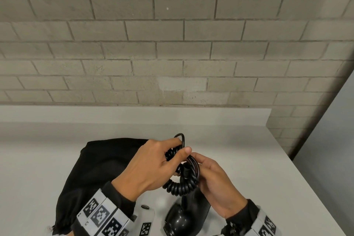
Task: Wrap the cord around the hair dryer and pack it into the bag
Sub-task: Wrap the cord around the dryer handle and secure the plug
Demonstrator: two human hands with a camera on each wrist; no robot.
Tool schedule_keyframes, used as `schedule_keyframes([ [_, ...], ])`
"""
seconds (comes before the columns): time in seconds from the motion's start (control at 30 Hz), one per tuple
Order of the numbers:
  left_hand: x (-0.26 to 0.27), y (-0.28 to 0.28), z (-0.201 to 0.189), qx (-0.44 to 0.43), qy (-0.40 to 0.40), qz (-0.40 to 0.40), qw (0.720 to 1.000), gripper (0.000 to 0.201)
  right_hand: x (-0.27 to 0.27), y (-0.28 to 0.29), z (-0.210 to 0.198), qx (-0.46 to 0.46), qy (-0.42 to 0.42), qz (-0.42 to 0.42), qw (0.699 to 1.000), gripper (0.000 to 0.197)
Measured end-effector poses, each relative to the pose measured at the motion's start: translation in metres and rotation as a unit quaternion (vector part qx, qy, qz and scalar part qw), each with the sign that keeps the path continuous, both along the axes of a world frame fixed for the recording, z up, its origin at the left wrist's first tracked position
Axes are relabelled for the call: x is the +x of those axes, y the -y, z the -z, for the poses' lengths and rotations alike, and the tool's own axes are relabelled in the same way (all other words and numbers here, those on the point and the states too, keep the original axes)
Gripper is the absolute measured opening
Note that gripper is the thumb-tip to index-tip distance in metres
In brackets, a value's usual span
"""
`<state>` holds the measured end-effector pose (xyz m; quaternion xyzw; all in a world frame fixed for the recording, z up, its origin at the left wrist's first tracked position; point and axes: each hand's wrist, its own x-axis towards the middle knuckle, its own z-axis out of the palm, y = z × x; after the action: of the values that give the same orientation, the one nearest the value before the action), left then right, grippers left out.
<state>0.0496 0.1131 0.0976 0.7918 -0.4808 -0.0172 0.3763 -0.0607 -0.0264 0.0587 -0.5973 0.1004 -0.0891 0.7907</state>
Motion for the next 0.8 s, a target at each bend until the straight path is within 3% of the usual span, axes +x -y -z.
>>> schedule_keyframes([
  [0.13, -0.006, 0.005, -0.006, -0.012, -0.077, -0.033, 0.996, 0.033, -0.003, -0.003, 0.007, 0.082, 0.044, 0.037, 0.995, 0.044],
  [0.27, -0.009, 0.009, -0.009, -0.035, -0.165, -0.062, 0.984, 0.029, -0.002, -0.007, 0.009, 0.027, 0.062, 0.029, 0.997, 0.055],
  [0.4, -0.010, 0.010, -0.009, -0.070, -0.261, -0.072, 0.960, 0.034, -0.003, -0.006, 0.008, -0.005, 0.072, 0.029, 0.997, 0.048],
  [0.57, -0.013, 0.011, -0.010, -0.089, -0.314, -0.090, 0.941, 0.030, -0.006, -0.002, -0.001, -0.117, 0.061, 0.047, 0.990, 0.043],
  [0.7, -0.014, 0.013, -0.008, -0.103, -0.345, -0.111, 0.926, 0.031, -0.012, -0.001, -0.009, -0.244, 0.050, 0.134, 0.959, 0.057],
  [0.8, -0.016, 0.015, -0.006, -0.101, -0.378, -0.115, 0.913, 0.031, -0.020, -0.006, -0.022, -0.312, 0.082, 0.144, 0.936, 0.052],
])
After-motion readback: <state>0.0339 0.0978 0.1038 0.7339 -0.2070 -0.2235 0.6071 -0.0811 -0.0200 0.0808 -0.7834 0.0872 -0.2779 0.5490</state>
